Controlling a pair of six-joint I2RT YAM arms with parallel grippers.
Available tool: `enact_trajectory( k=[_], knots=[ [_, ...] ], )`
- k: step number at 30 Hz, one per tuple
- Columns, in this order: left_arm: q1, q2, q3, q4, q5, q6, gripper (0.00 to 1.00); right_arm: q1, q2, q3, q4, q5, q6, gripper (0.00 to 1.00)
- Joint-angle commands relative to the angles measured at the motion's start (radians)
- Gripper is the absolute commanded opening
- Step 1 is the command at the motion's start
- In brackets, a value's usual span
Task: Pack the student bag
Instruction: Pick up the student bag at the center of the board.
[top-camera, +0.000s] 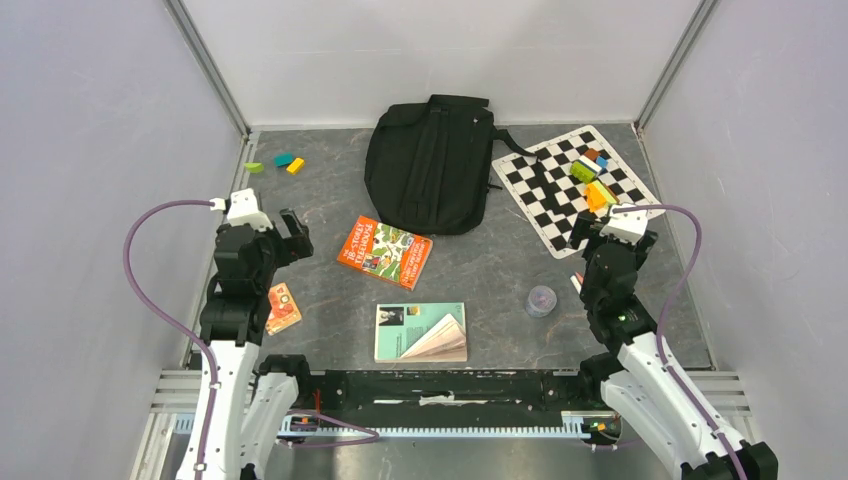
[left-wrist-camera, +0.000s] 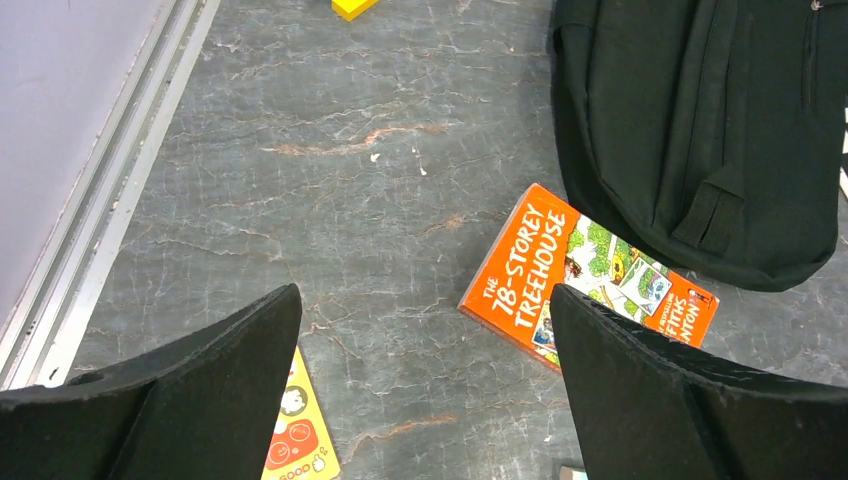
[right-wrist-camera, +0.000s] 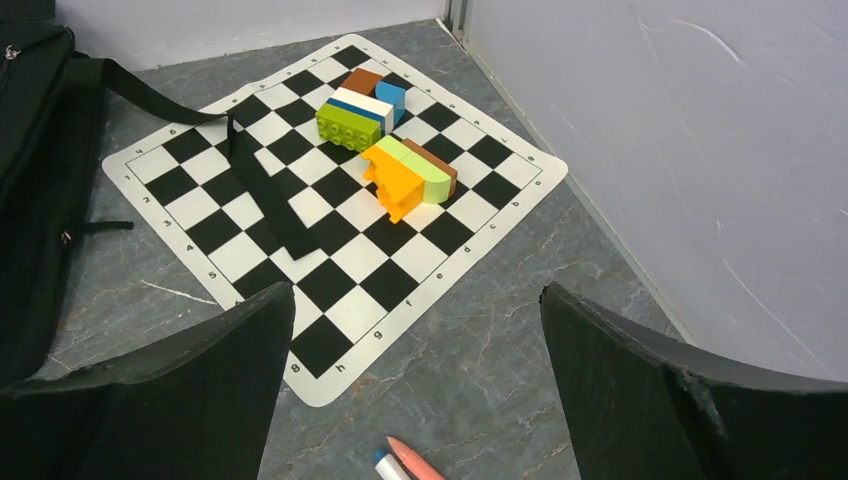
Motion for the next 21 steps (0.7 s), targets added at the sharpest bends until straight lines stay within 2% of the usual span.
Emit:
enact_trajectory(
  k=[1,8,15,21],
  knots=[
    [0.004,0.012,0.031,0.03,-0.023,-0.034,1.0,-0.003,-0.014,0.027,0.011,0.028,0.021,0.98],
    [0.004,0.036,0.031,0.028,-0.013,-0.025,1.0,-0.003,-0.021,0.018,0.019,0.029,0.023,0.98],
    [0.003,0.183,0.097,0.055,0.159,-0.027,1.0,-0.003,-0.008,0.027,0.023,-0.081,0.009,0.98],
    [-0.128,0.368,0.278,0.094,0.147,-0.015,1.0,-0.003,0.079,0.095,0.027,-0.218,0.13,0.98]
  ],
)
